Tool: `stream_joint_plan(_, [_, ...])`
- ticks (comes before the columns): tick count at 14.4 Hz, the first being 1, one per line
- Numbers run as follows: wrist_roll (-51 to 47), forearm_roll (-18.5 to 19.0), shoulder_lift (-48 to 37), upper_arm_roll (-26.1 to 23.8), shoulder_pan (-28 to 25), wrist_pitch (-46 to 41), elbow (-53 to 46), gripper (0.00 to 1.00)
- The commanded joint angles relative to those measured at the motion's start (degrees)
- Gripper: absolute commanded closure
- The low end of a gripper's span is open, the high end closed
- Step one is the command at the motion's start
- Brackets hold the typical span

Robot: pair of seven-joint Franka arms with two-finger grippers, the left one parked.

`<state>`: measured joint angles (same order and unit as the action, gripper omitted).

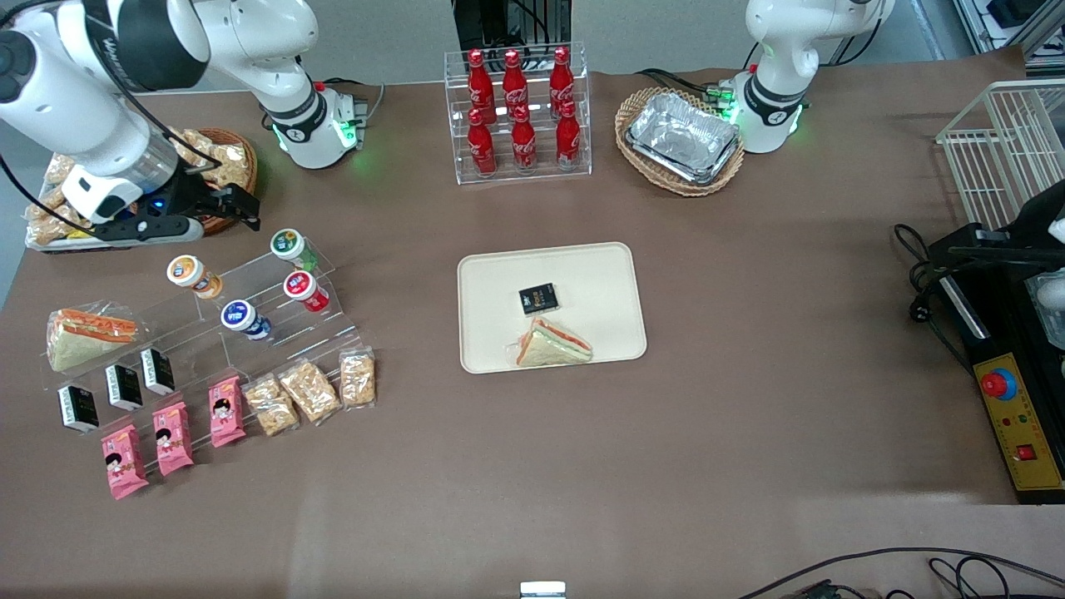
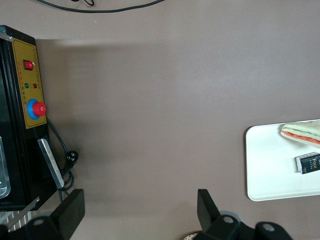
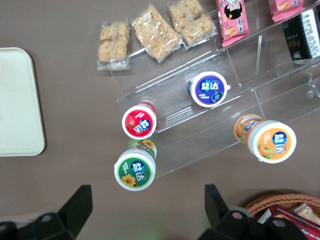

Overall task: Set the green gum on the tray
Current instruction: 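Lower the open right gripper around the green-label yogurt bottle and close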

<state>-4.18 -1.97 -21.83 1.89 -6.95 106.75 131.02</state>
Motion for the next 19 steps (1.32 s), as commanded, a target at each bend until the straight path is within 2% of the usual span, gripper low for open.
stream_joint_plan(1, [-2.5, -0.6, -2.5, -0.1, -0.2, 4.4, 5.6, 0.00])
stream_joint_plan(19, [-9.5, -1.2, -2.3, -0.2, -4.5, 23.5, 20.1, 0.00])
